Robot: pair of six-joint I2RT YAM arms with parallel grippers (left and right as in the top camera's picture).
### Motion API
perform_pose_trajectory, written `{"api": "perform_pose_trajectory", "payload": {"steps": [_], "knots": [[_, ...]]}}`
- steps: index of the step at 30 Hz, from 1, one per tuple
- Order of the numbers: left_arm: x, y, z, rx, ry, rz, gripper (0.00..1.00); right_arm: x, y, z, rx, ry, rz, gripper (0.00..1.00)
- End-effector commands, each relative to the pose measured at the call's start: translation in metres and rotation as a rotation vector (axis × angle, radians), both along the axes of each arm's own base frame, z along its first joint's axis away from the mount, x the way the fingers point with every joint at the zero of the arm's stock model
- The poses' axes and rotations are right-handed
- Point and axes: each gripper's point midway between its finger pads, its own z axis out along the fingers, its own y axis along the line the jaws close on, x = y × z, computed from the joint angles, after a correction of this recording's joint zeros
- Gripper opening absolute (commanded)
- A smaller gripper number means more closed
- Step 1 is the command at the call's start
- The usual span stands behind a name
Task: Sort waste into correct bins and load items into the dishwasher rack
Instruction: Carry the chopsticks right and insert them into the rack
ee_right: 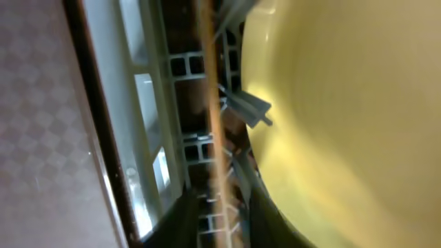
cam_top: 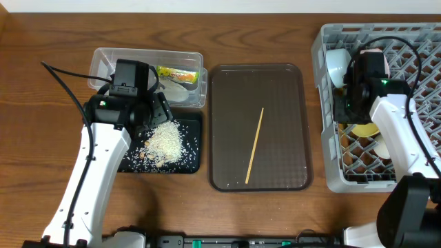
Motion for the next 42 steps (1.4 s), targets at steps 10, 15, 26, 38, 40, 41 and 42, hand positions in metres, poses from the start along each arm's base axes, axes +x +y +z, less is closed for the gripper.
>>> {"api": "perform_pose_trajectory", "payload": {"steps": [10,15,26,38,40,41,42], "knots": [[0.000,0.003,0.003,0.004,-0.009,0.021,0.80,0.034,0.076,0.090,0.198,-0.301,0.162,0.35],[0.000,0.003,0.003,0.004,-0.008,0.020,0.80,0.017,0.136,0.065,0.256,-0.214,0.219,0.39],[0.000,0.003,0.003,0.004,-0.008,0.020,0.80,-0.029,0.236,-0.032,0.258,0.048,0.294,0.42],[0.000,0.003,0.003,0.005,-0.008,0.021,0.80,-0.060,0.244,-0.112,0.110,0.224,0.172,0.34],[0.000,0.003,0.003,0.005,-0.008,0.021,0.80,-0.060,0.244,-0.113,0.109,0.225,0.165,0.25],[0.000,0.003,0.003,0.005,-0.008,0.021,0.80,-0.060,0.244,-0.112,0.111,0.222,0.165,0.20],[0.000,0.003,0.003,0.005,-0.008,0.021,0.80,-0.058,0.244,-0.111,0.115,0.217,0.163,0.17]]}}
